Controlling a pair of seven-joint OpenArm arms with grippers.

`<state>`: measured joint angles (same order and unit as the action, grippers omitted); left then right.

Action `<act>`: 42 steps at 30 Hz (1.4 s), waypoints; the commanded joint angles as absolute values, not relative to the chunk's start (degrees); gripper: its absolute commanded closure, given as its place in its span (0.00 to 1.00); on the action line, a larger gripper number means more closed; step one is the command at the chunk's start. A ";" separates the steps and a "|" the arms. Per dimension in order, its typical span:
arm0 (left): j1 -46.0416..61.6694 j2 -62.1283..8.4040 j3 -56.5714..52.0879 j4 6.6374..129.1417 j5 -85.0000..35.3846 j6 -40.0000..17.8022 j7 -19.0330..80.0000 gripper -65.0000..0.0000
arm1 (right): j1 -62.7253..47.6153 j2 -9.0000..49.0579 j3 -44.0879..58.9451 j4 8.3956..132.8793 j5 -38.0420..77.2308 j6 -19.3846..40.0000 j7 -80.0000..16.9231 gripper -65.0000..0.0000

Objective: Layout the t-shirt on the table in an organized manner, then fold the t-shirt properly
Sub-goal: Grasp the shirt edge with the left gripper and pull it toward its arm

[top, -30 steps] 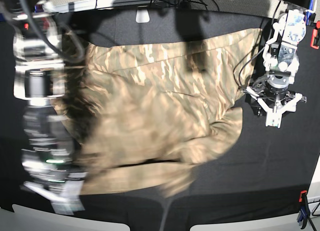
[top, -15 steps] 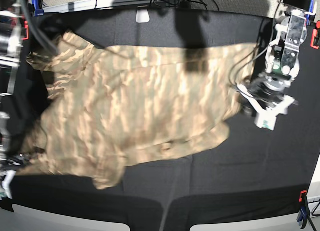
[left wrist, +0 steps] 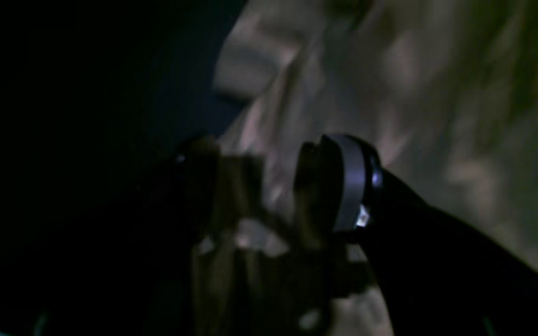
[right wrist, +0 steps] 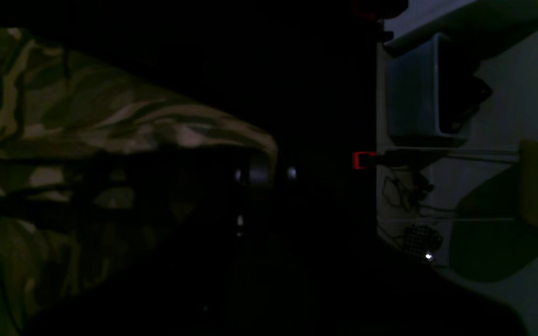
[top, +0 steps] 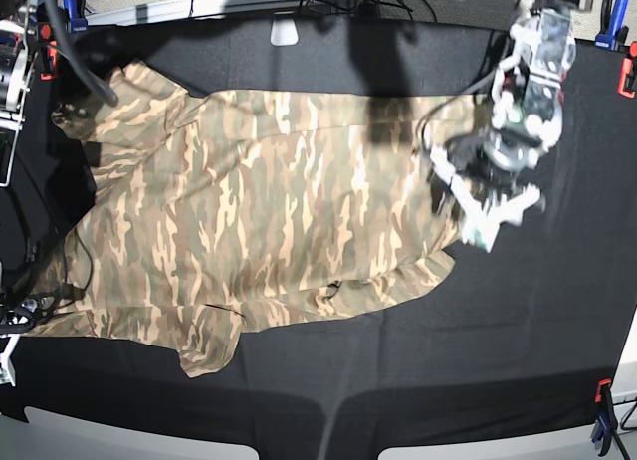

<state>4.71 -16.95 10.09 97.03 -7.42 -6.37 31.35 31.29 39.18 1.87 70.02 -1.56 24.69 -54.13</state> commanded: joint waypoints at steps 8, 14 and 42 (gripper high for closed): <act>-2.37 -17.17 9.85 98.17 -12.43 -24.29 41.30 0.50 | 33.17 40.47 2.28 70.91 0.69 25.47 -53.39 1.00; -8.08 -17.17 9.85 97.58 -11.81 -30.30 38.04 0.50 | 33.17 40.47 2.28 70.91 0.71 25.69 -53.39 1.00; -11.25 -16.99 9.87 80.18 -15.64 -37.58 32.08 1.00 | 33.17 40.49 2.28 70.91 3.60 25.78 -54.13 1.00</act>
